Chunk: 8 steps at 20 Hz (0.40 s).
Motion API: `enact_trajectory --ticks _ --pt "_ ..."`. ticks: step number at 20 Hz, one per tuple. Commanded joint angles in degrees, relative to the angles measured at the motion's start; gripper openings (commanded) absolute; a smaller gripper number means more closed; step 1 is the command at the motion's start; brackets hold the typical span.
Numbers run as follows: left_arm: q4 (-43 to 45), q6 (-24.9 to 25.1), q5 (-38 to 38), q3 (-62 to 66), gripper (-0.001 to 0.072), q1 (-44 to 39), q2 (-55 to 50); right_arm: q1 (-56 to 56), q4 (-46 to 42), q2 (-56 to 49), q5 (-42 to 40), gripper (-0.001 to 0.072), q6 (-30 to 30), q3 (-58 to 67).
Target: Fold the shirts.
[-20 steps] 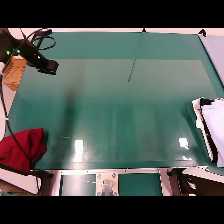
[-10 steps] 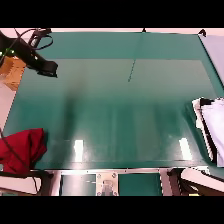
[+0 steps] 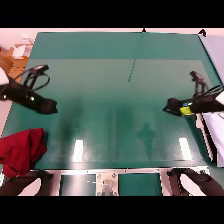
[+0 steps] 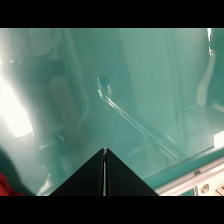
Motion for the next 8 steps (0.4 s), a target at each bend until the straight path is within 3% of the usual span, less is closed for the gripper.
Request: enact_trajectory --ticks 1,8 --pt "-0.4 -0.8 0.3 -5.2 0.0024 0.0 4.9 6.4 1.2 2.2 -4.1 0.0022 0.2 -4.4" --pt "-0.4 -0.8 3.6 -5.2 0.0024 0.0 4.9 6.6 1.2 2.2 -4.1 0.0022 0.2 -4.4"
